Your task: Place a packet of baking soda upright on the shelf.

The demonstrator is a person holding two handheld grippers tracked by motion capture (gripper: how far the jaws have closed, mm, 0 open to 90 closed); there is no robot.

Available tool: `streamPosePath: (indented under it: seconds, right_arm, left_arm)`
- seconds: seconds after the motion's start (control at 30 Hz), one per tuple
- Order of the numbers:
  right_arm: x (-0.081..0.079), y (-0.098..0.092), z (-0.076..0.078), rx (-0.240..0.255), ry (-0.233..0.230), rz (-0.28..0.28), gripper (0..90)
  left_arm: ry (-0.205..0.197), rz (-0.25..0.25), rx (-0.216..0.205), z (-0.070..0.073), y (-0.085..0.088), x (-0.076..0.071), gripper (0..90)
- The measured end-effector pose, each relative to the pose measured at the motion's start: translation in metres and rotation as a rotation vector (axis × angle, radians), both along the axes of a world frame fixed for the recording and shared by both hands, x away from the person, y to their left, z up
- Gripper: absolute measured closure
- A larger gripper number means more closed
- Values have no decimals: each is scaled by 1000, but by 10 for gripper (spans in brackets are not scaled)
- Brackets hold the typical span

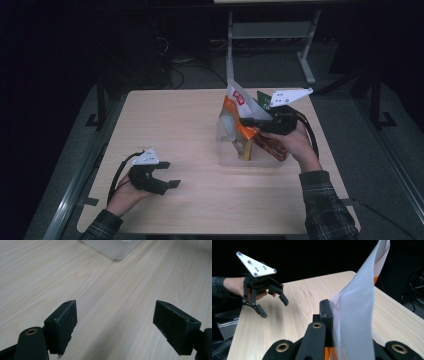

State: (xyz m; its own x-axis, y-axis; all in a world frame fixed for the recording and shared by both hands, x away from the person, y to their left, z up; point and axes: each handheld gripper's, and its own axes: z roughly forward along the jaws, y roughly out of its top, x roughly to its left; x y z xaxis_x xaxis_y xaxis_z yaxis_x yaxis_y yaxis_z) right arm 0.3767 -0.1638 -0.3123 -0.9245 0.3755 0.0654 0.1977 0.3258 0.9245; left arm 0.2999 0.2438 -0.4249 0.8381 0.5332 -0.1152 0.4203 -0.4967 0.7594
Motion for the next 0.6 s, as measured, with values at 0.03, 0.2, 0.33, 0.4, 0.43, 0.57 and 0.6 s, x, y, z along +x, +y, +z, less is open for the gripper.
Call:
streamPosePath:
  seconds: [0.03, 0.2, 0.33, 0.4, 0.43, 0.57, 0.6]
  right_arm:
    - [1, -1, -2, 0, 2, -2, 900]
    - [6, 0, -9, -25, 18, -12, 900]
    - [7, 2, -12, -50, 29, -15, 900]
    - [8, 3, -14, -63, 35, -16, 900]
    - [9, 4, -16, -69, 39, -18, 900]
    - [11, 4, -23, -78, 55, -30, 900]
    - [12, 4, -25, -82, 56, -25, 900]
  left_arm:
    - [0, -1, 1, 0, 0, 0, 190]
    - [-2, -1, 6, 0, 0, 0, 189]
    - [4, 6, 0, 0, 0, 0, 189]
    - [5, 7, 1, 0, 0, 0, 190]
    - [5, 7, 2, 0, 0, -1, 189]
    - [8, 6, -4, 0, -1, -1, 189]
    - [2, 2, -1, 0, 0, -1, 189]
